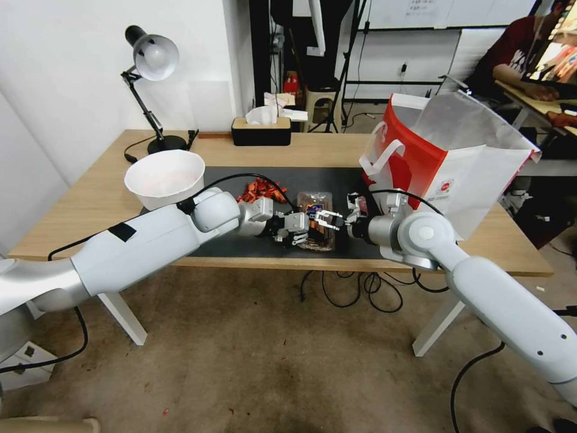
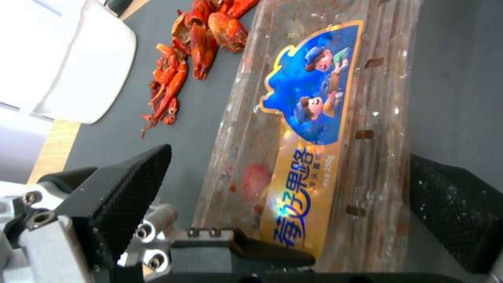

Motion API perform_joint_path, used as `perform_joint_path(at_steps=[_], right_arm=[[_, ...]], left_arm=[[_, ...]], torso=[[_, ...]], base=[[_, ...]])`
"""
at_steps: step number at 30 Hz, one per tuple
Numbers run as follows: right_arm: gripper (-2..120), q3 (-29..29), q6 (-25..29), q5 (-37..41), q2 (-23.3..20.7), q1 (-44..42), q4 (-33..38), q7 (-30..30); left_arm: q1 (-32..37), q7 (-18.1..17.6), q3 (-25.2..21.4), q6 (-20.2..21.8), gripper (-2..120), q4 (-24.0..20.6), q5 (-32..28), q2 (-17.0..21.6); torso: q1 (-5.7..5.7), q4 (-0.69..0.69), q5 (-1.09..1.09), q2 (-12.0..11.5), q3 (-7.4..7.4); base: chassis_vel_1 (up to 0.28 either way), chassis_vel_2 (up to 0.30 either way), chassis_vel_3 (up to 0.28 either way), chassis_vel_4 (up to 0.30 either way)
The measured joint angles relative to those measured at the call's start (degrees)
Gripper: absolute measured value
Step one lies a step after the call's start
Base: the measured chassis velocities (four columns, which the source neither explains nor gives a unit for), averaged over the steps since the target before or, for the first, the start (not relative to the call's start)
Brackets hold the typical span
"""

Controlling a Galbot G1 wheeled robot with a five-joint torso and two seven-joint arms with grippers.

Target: Close the disposable takeout box, then place it into the delivery bag.

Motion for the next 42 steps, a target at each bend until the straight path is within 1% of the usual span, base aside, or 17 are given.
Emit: perform_joint_path(at_steps=[14,16,17,19,20,22,23,24,26,27,29,31,34,35,39,40,42], right_arm=[[100,-1.4,-0.5,1.0,1.7,1.8,-2.7,2.0],[92,-1.4,-0.5,1.3,1.9,1.7,-3.0,3.0],[92,-1.4,-0.5,1.3,1.9,1.7,-3.0,3.0],[85,-1.2,-0.6,1.3,1.8,1.5,-3.1,3.5],[85,-1.2,-0.6,1.3,1.8,1.5,-3.1,3.5],[76,-1.1,-0.6,1.4,1.6,1.2,-3.1,3.8],[76,-1.1,-0.6,1.4,1.6,1.2,-3.1,3.8],[68,-1.0,-0.6,1.5,1.4,1.1,-3.1,4.3],[58,-0.8,-0.6,1.5,1.1,0.8,-3.1,4.5],[58,-0.8,-0.6,1.5,1.1,0.8,-3.1,4.5],[48,-0.5,-0.6,1.6,0.9,0.4,-3.1,4.6],[45,-0.4,-0.6,1.7,0.8,0.3,-3.1,4.6],[32,0.1,-0.6,1.7,0.5,-0.6,-3.1,4.7],[32,0.1,-0.6,1.7,0.5,-0.6,-3.1,4.7],[13,0.9,-0.6,1.6,0.4,-1.8,-3.1,4.9],[13,0.9,-0.6,1.6,0.4,-1.8,-3.1,4.9],[7,1.1,-0.6,1.6,0.4,-2.1,-3.1,4.9]], left_arm=[[0.1,0.3,-0.2,-0.7,0,0.5,-0.2,-0.7],[0.1,0.4,-0.2,-0.9,0,0.6,-0.2,-0.9],[0.1,0.4,-0.2,-0.9,0,0.6,-0.2,-0.9],[0.1,0.5,-0.2,-1.1,0,0.7,-0.3,-0.9],[0.1,0.5,-0.2,-1.1,0,0.7,-0.3,-0.9],[0.1,0.5,-0.2,-1.2,0,0.7,-0.4,-0.9],[0.1,0.5,-0.2,-1.2,0,0.7,-0.4,-0.9],[0.0,0.5,-0.2,-1.2,0,0.7,-0.5,-0.8],[0.0,0.5,-0.2,-1.3,0,0.7,-0.5,-0.8],[0.0,0.5,-0.2,-1.3,0,0.7,-0.5,-0.8],[0.0,0.5,-0.2,-1.3,0,0.7,-0.6,-0.7],[0.0,0.5,-0.2,-1.3,0,0.7,-0.6,-0.7],[0.0,0.4,-0.2,-1.4,0,0.6,-0.7,-0.5],[0.0,0.4,-0.2,-1.4,0,0.6,-0.7,-0.5],[0.0,0.2,-0.3,-1.4,0,0.4,-0.9,-0.4],[0.0,0.2,-0.3,-1.4,0,0.4,-0.9,-0.4],[0.1,0.1,-0.5,-1.5,0,0.3,-1.1,-0.4]], torso=[[-0.02,-0.02,-0.02,0.0,-0.03],[-0.03,-0.03,-0.03,0.0,-0.04],[-0.03,-0.03,-0.03,0.0,-0.04],[-0.04,-0.04,-0.02,0.0,-0.05],[-0.04,-0.04,-0.02,0.0,-0.05],[-0.05,-0.03,-0.02,0.0,-0.05],[-0.05,-0.03,-0.02,0.0,-0.05],[-0.05,-0.02,-0.01,0.0,-0.04],[-0.04,-0.02,0.00,0.0,-0.03],[-0.04,-0.02,0.00,0.0,-0.03],[-0.03,-0.01,0.00,0.0,-0.02],[-0.02,-0.01,0.00,0.0,-0.01],[-0.01,0.02,0.01,0.0,-0.01],[-0.01,0.02,0.01,0.0,-0.01],[0.01,0.03,0.02,0.0,0.00],[0.01,0.03,0.02,0.0,0.00],[0.02,0.03,0.01,0.0,0.00]], base=[[0.000,0.000,0.000,0.000],[0.000,0.000,0.000,0.000],[0.000,0.000,0.000,0.000],[0.000,0.000,0.000,0.000],[0.000,0.000,0.000,0.000],[0.000,0.000,0.000,0.000],[0.000,0.000,0.000,0.000],[0.000,0.000,0.000,0.000],[0.000,0.000,0.000,0.000],[0.000,0.000,0.000,0.000],[0.000,0.000,0.000,0.000],[0.000,0.000,0.000,0.000],[0.000,0.000,0.000,0.000],[0.000,0.000,0.000,0.000],[0.000,0.000,0.000,0.000],[0.000,0.000,0.000,0.000],[0.000,0.000,0.000,0.000]])
